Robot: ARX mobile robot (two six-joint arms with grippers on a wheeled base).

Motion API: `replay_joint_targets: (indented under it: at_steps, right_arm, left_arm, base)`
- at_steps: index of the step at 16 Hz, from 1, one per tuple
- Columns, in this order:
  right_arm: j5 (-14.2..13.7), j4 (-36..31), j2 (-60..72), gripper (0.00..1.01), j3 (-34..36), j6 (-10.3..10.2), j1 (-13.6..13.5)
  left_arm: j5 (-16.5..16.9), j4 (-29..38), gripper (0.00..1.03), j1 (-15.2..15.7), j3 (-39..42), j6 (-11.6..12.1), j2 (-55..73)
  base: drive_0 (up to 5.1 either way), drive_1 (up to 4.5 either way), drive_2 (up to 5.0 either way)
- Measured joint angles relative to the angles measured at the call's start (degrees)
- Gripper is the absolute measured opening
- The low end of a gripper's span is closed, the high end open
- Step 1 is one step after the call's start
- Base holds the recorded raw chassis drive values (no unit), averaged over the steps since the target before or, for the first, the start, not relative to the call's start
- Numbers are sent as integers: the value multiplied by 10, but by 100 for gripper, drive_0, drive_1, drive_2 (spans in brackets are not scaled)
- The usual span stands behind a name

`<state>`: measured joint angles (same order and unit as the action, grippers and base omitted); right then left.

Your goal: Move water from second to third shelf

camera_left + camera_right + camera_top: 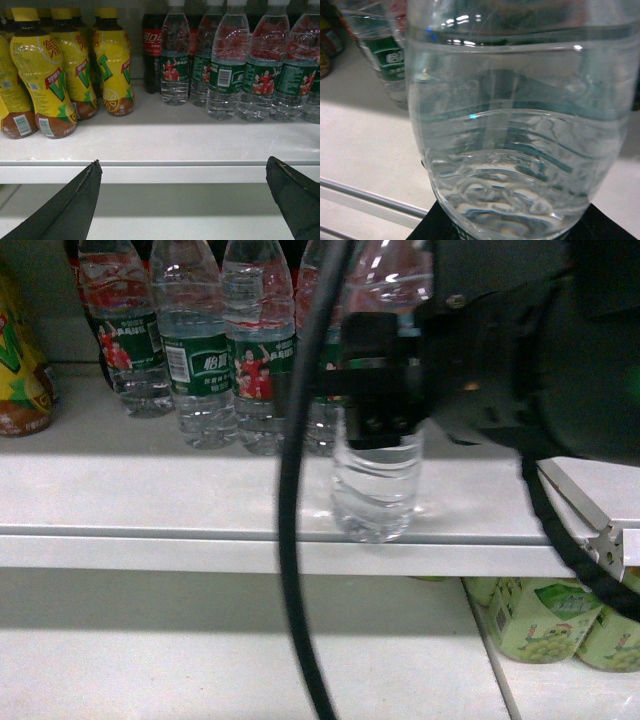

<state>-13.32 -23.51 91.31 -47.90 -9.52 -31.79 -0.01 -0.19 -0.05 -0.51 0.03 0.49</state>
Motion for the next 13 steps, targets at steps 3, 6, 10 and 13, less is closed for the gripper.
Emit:
replay_joint_targets:
  at_steps: [3, 6, 10, 13]
  right_arm:
    - [21, 7, -80, 37, 71, 28, 64]
    - [53, 28, -154, 37, 138, 47, 109]
    - [100, 57, -292, 36, 221, 50, 185]
    - [132, 126, -415, 36, 262, 34, 256]
  left_arm:
    - [0, 0, 98, 0, 0, 0, 0]
    - [0, 0, 98, 0, 0, 0, 0]
    - [0, 0, 98, 0, 0, 0, 0]
    - [0, 0, 98, 0, 0, 0, 0]
  base:
    - [0, 0, 0]
    - [0, 0, 0]
    - [0, 0, 0]
    - [0, 0, 0]
